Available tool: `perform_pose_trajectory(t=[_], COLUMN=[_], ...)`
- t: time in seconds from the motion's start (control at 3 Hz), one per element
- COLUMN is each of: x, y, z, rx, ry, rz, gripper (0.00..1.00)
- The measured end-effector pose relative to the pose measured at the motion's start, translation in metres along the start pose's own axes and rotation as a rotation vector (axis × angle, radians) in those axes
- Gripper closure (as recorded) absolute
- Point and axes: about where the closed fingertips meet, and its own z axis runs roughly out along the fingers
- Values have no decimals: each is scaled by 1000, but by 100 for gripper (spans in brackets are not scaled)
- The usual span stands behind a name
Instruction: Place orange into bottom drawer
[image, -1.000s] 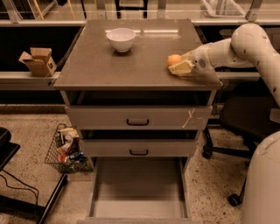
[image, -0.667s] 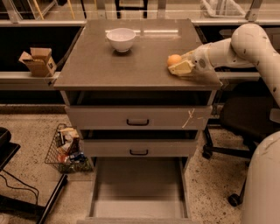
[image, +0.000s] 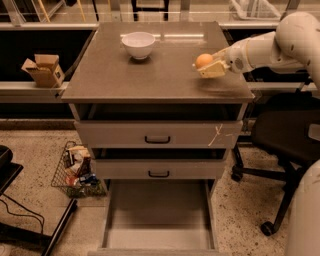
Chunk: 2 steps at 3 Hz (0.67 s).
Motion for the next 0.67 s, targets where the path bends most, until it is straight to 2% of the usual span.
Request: perform_pose_trajectory(t=[0.33, 0.67], x=[-13, 8], y=[31, 79], z=[-71, -119], rx=[46, 42], ry=[-3, 33], rz=[-53, -49], gripper=[100, 100])
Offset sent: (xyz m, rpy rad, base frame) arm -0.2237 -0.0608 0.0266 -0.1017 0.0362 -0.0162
